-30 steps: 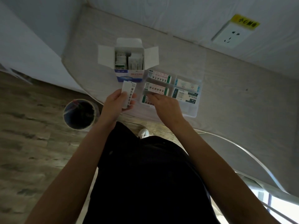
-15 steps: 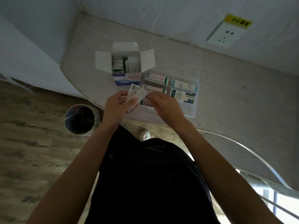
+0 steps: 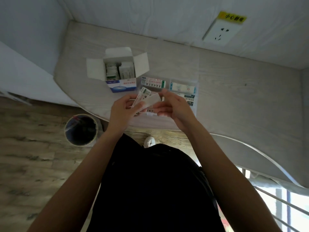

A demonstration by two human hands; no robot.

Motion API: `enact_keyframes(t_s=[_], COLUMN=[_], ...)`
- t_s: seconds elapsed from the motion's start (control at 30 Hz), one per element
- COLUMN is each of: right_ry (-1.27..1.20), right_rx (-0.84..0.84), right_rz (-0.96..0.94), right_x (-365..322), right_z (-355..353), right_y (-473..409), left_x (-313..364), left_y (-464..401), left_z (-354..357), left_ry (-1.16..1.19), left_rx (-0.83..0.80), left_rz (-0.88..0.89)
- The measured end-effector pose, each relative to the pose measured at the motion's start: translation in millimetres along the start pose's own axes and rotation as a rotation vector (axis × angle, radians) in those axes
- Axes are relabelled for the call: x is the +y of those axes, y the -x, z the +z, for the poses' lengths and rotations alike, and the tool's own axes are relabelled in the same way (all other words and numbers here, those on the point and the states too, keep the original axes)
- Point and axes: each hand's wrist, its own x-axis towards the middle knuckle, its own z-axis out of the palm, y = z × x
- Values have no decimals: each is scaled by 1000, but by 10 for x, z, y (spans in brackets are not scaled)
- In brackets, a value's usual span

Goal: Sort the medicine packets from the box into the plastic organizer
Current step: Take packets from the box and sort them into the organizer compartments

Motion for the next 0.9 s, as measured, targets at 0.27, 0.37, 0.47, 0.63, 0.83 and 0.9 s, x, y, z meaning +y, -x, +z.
enact_keyframes(t_s=[0.27,0.37,0.47,0.63,0.83,0.9], right_ry=[265,658,816,1092,1270,1297], right_rx=[78,151,215,302,315,347], right_rz=[-130,-225,-256,-339,-346,-370], right_x=[-4,149,293,347,281,261], right_z=[-132,-192,-143,-61,-112,-143], right_y=[-71,-85,-111,-186,-129,-87], left_x=[-55,-61,-31,46,20,-6], left_y=[-112,-143,-196,-266,-351,-364], left_z=[-10,-88,-138,-111,-22,5], left_ry=[-109,-361,-559,-617,-870,-1003], left_rx=[90,150,79,-63,-129,-134], left_rz=[10,126,248,340,406,508])
